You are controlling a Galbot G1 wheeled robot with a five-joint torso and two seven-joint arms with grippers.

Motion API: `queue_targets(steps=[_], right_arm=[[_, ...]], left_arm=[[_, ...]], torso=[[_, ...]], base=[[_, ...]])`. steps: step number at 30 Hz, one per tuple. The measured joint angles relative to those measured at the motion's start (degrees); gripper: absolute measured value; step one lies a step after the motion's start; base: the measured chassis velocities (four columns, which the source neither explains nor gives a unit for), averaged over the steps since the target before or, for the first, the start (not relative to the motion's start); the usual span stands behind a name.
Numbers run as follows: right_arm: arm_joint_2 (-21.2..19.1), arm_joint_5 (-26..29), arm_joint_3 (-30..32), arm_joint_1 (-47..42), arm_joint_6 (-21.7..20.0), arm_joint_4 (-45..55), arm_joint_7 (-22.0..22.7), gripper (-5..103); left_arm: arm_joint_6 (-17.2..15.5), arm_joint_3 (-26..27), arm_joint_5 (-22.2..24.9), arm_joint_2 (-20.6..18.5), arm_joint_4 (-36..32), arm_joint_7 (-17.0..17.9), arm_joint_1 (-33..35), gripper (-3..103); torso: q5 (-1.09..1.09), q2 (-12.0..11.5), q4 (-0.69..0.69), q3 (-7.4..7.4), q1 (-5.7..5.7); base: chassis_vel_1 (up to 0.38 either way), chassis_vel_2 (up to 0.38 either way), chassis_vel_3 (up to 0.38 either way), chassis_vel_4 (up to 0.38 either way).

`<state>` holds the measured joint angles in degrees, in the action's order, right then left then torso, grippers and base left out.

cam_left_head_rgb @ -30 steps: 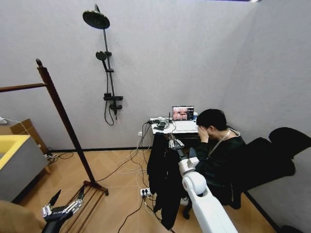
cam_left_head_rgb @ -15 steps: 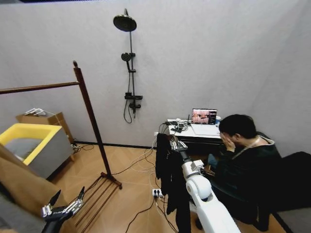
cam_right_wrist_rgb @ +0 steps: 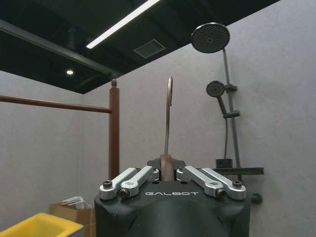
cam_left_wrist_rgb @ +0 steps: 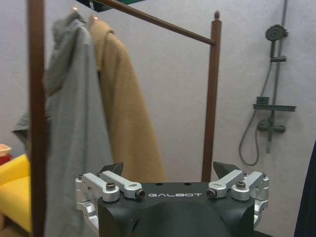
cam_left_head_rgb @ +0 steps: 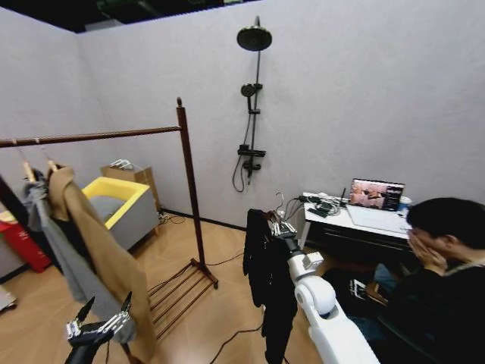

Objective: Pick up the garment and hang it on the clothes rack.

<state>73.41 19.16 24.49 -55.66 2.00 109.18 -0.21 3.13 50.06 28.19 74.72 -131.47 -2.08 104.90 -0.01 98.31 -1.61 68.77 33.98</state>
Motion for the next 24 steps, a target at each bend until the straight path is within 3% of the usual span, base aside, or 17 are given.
queue_targets(steps=[15, 24], right_arm=[[-0.82, 0.96, 0.12, 0.87, 0.21, -0.63, -0.47, 10], [-1.7, 0.88, 0.3, 0.44, 0.08, 0.49, -0.96, 10]], left_arm=[[0.0, 0.0, 0.0, 0.0, 0.0, 0.01, 0.0, 100], [0.0, 0.0, 0.0, 0.0, 0.0, 0.01, 0.0, 100]], torso=[[0.01, 0.0, 0.03, 0.0, 0.01], [0.01, 0.0, -0.02, 0.0, 0.01]], base=[[0.113, 0.129, 0.115, 0.122], [0.007, 0.003, 0.006, 0.007]])
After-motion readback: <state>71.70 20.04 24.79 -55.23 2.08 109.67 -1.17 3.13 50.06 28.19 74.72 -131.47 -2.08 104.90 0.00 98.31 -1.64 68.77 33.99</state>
